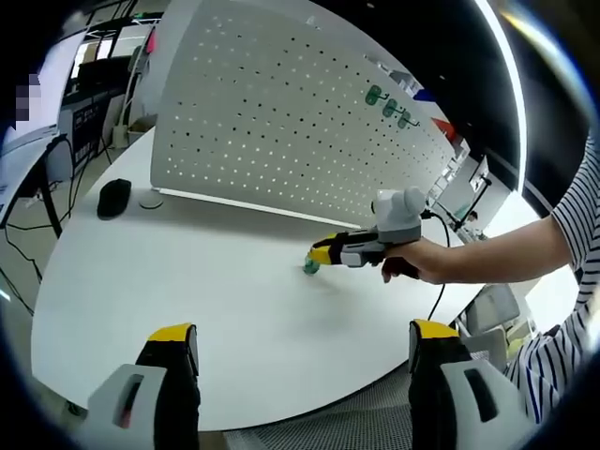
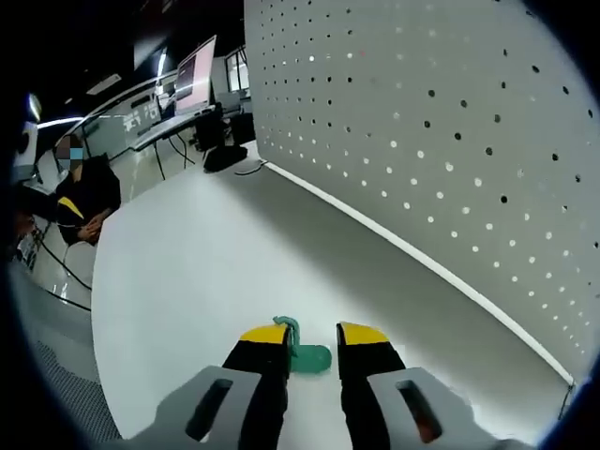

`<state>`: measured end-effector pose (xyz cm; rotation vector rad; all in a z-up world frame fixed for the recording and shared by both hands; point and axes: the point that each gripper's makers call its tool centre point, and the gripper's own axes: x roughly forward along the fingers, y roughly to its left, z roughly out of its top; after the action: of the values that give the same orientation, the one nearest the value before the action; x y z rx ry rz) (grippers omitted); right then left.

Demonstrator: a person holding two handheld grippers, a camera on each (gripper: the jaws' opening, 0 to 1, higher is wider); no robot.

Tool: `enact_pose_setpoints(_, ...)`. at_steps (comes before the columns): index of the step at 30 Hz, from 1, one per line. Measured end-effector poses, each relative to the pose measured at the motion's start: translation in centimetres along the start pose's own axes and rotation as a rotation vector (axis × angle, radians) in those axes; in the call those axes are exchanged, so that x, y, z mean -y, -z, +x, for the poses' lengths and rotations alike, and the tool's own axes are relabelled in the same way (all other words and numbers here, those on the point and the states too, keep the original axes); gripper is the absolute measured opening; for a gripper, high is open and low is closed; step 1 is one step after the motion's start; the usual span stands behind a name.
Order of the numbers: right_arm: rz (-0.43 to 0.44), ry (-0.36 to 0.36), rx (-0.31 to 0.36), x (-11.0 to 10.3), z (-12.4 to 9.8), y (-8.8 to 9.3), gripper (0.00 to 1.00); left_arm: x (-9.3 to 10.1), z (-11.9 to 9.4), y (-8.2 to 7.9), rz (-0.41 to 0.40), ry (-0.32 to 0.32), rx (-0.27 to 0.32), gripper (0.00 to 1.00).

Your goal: Insert the hook assembly into the mounting plate slot until the hook locks in place.

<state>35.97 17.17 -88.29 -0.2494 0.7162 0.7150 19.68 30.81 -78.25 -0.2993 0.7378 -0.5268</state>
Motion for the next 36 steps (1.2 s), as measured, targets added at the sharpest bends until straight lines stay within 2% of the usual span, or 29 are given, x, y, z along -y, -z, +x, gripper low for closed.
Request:
enact_pose_setpoints(6,-0.021,-0.051,-0.002,-0.7,1.1,-0.9,0.11,-0.1,-0.1,0.1,0.002,-0.004,-0.003,0.95)
enact_pose_setpoints(9,-0.018,-0.083,-0.011,-1.1,1.5,-1.0,0.04,-0.2,-0.2,0.1,-0.005,-0.008,0.001,0.95)
enact_pose_setpoints(12,-0.018,-0.09,-0.014,-1.3,1.4,-1.0,0.01,-0.3,-0.2,0.0,-0.003,-0.011,0.002,0.94)
enact_pose_setpoints(16,-0.005,-0.084,-0.018,-1.2,1.2,-1.0,0.0,-0.3,-0.3,-0.1,-0.003,-0.012,0.005,0.94)
enact_pose_setpoints(25,0.115,-0.061,0.015,-0.7,-0.2,-1.7,0.0,0.3,-0.3,-0.7,0.017,0.002,0.015,0.95)
enact_pose_setpoints(36,0.152,-0.019,0.071,-0.4,-2.6,-3.1,0.0,1.1,-1.1,-2.2,0.049,0.012,0.049,0.95)
